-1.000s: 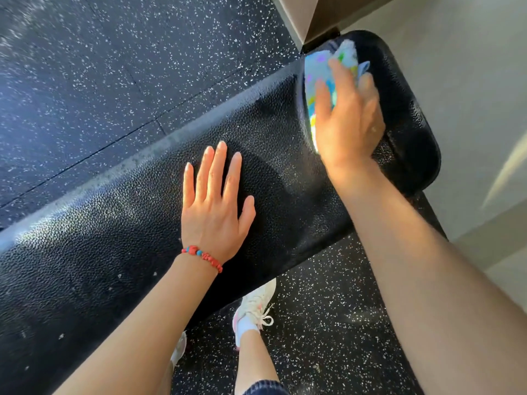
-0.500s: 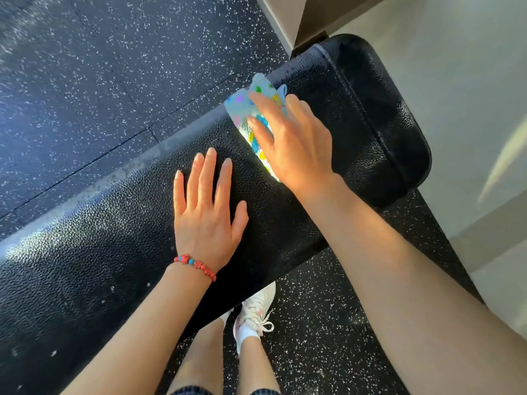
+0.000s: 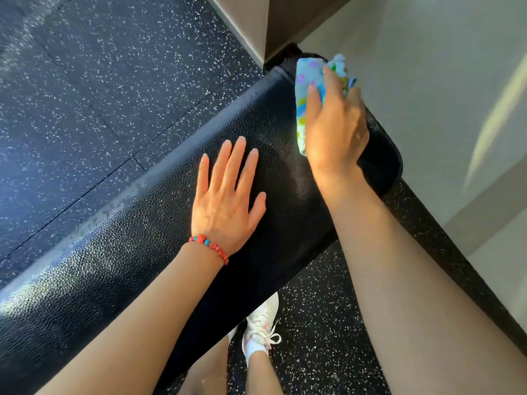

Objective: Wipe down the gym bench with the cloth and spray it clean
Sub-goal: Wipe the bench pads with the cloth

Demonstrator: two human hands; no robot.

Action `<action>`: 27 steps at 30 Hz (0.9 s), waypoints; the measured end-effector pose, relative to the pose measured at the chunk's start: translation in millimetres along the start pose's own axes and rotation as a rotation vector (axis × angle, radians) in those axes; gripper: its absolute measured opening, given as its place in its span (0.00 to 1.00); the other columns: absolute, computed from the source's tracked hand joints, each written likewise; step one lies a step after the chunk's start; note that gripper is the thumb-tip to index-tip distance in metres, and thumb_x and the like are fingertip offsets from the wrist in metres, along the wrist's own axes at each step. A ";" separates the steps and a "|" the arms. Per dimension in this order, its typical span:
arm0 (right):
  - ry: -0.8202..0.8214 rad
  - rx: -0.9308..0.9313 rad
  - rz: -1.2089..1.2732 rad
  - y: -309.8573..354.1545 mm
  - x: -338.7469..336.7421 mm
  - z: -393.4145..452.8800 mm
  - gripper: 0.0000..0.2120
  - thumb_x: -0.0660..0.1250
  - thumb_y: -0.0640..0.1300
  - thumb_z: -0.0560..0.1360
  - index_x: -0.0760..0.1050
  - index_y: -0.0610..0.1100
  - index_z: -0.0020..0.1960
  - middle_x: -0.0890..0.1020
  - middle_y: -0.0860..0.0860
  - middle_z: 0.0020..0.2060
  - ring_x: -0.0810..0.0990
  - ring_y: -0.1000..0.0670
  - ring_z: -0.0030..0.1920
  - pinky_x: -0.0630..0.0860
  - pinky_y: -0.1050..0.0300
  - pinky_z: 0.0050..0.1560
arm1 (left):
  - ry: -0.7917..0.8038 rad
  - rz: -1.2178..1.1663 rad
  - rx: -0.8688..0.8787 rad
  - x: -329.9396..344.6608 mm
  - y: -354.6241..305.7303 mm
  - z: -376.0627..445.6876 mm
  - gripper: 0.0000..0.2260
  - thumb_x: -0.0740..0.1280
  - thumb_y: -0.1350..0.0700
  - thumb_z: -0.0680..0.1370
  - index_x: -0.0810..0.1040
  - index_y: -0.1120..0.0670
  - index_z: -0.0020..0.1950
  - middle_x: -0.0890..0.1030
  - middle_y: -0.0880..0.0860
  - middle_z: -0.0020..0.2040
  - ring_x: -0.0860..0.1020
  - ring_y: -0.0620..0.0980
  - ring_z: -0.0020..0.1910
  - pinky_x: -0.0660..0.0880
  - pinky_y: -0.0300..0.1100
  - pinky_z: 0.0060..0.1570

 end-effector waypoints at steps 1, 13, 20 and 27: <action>-0.002 0.016 0.000 -8.6 -3.3 -2.7 0.19 0.54 0.53 0.80 0.65 0.50 0.69 0.74 0.40 0.58 0.75 0.40 0.56 0.74 0.48 0.45 | -0.004 0.002 0.003 0.5 -0.4 -0.3 0.27 0.54 0.48 0.76 0.63 0.59 0.73 0.62 0.60 0.74 0.59 0.60 0.73 0.53 0.59 0.69; -0.013 0.215 0.022 -95.8 -31.0 -51.2 0.19 0.55 0.51 0.80 0.65 0.49 0.70 0.75 0.39 0.53 0.74 0.41 0.53 0.64 0.56 0.39 | 0.025 0.042 -0.002 1.3 -2.0 0.2 0.27 0.54 0.48 0.76 0.61 0.60 0.73 0.61 0.61 0.74 0.57 0.61 0.73 0.51 0.60 0.70; 0.042 0.226 0.042 -105.9 -40.3 -76.2 0.20 0.56 0.51 0.80 0.65 0.48 0.70 0.74 0.39 0.55 0.74 0.41 0.54 0.71 0.51 0.42 | 0.055 0.052 -0.004 1.8 -7.2 -2.0 0.28 0.53 0.48 0.76 0.60 0.62 0.73 0.60 0.63 0.73 0.57 0.64 0.72 0.51 0.62 0.70; 0.027 0.289 0.199 -117.4 -54.1 -139.9 0.17 0.62 0.48 0.77 0.71 0.48 0.66 0.76 0.40 0.49 0.76 0.39 0.47 0.72 0.51 0.43 | 0.106 0.082 0.072 3.9 -16.2 -7.0 0.30 0.53 0.47 0.76 0.59 0.65 0.72 0.59 0.66 0.73 0.56 0.66 0.72 0.50 0.64 0.69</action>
Point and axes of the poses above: each hand's wrist, its own z-axis towards the middle knuckle, its own x-axis out of the palm, y = z × x, the point moved 5 cm from there along z, towards the middle knuckle
